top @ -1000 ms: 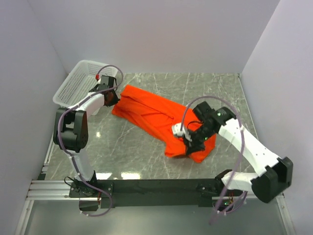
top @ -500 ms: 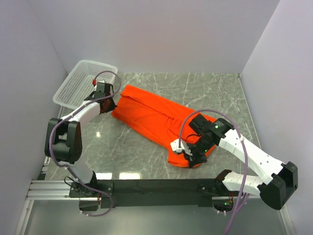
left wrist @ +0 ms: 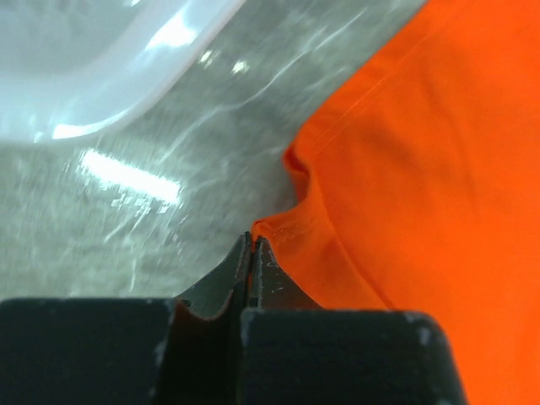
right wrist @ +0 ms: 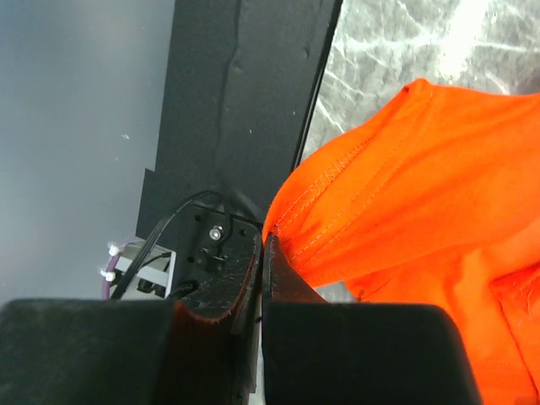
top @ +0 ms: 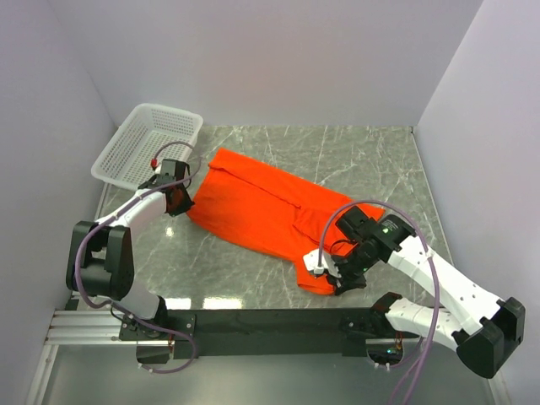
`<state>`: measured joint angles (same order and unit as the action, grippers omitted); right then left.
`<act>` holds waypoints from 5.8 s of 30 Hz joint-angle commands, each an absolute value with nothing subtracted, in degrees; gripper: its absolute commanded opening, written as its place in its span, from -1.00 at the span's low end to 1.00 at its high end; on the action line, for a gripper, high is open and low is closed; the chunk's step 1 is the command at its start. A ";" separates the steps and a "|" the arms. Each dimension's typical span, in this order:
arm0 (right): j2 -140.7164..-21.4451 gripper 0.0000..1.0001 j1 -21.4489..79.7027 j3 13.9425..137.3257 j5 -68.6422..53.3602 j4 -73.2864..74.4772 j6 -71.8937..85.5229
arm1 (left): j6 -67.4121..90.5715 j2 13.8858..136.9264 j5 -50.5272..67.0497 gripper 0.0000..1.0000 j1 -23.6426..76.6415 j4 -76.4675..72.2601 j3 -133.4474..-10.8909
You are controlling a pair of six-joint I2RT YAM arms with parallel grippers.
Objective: Fold and stack the t-shirts
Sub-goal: Fold the tshirt
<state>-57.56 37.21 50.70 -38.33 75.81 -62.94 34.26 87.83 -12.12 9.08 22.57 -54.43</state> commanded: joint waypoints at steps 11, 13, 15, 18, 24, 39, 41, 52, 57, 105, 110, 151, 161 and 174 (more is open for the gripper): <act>-53.96 -1.00 34.45 50.62 -38.14 79.72 -64.25 | 42.72 90.97 -16.44 -0.99 5.80 34.03 -56.16; -54.14 -1.00 33.75 51.67 -38.76 80.33 -64.51 | 42.63 89.66 -15.82 -0.99 5.80 33.40 -56.77; -54.32 -1.00 32.62 52.47 -39.99 80.33 -64.51 | 42.19 89.04 -14.68 -0.99 5.80 32.70 -58.09; -55.10 -1.00 31.29 53.17 -40.60 79.37 -63.81 | 41.49 89.12 -13.28 -0.99 5.80 32.78 -60.72; -58.87 -1.00 26.99 56.15 -44.38 79.89 -65.13 | 40.61 91.14 -11.08 -0.99 5.98 33.66 -65.91; -78.29 -1.00 14.34 65.21 -50.89 80.33 -64.77 | 37.79 97.64 -9.84 -0.99 8.08 35.59 -77.07; -79.80 -1.00 13.28 66.09 -51.06 80.59 -64.51 | 37.44 98.96 -9.76 -0.99 8.61 35.86 -79.09; -89.29 -1.00 8.00 72.24 -53.96 82.61 -64.42 | 37.27 108.00 -12.56 -0.99 9.40 39.80 -88.06; -89.12 -1.00 6.86 74.44 -53.26 82.62 -64.60 | 36.91 107.58 -13.45 -0.99 9.49 40.69 -85.79; -70.66 -1.00 7.03 64.86 -52.64 76.82 -68.12 | 37.71 99.05 -11.25 -0.99 4.66 41.75 -70.75; -74.44 -1.00 5.01 68.98 -55.19 77.78 -68.20 | 37.00 101.95 -11.16 -0.99 5.01 42.98 -74.00; -86.04 -1.00 -6.50 76.73 -60.03 81.21 -71.02 | 39.99 106.08 -10.37 -0.99 5.10 55.81 -82.87; -87.19 -1.00 -8.87 77.61 -59.68 81.83 -71.81 | 38.15 112.84 -11.42 -0.99 5.36 58.36 -92.19; -89.29 -1.00 -9.93 77.25 -58.71 77.61 -66.89 | 37.00 119.18 -12.74 -0.99 7.12 59.15 -98.78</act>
